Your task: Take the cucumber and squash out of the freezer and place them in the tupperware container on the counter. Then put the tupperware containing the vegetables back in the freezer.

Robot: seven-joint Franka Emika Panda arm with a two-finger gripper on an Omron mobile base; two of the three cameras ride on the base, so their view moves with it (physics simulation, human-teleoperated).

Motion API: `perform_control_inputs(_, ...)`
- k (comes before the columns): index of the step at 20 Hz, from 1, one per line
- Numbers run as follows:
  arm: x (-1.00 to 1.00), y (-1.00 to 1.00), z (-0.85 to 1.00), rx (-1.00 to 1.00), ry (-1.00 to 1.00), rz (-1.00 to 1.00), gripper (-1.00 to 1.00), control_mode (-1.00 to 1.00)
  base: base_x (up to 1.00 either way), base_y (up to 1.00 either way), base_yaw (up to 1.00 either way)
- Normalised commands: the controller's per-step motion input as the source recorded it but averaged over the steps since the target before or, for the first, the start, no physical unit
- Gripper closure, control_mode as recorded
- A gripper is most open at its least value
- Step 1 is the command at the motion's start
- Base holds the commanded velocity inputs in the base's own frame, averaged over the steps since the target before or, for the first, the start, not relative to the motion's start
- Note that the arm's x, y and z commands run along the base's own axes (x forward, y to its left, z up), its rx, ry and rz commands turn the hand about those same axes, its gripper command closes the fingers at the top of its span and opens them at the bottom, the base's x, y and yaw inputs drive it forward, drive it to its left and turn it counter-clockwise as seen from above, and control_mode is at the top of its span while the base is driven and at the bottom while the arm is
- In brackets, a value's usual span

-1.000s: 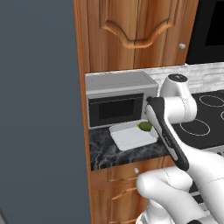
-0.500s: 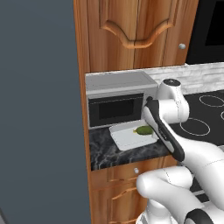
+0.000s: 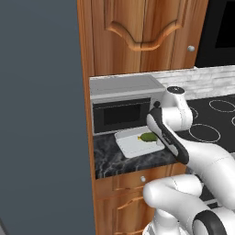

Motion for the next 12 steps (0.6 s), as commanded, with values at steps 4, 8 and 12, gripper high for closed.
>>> perform_control_inputs(4, 0.34, 0.00, -0.35, 0.00, 0.00, 0.00, 1.00, -1.00, 0.00, 0.00, 0.00)
perform_control_inputs(8, 0.28, 0.00, -0.39, 0.00, 0.00, 0.00, 1.00, -1.00, 0.00, 0.00, 0.00)
perform_control_inputs(12, 0.27, 0.00, -0.27, 0.00, 0.00, 0.00, 1.00, -1.00, 0.00, 0.00, 0.00)
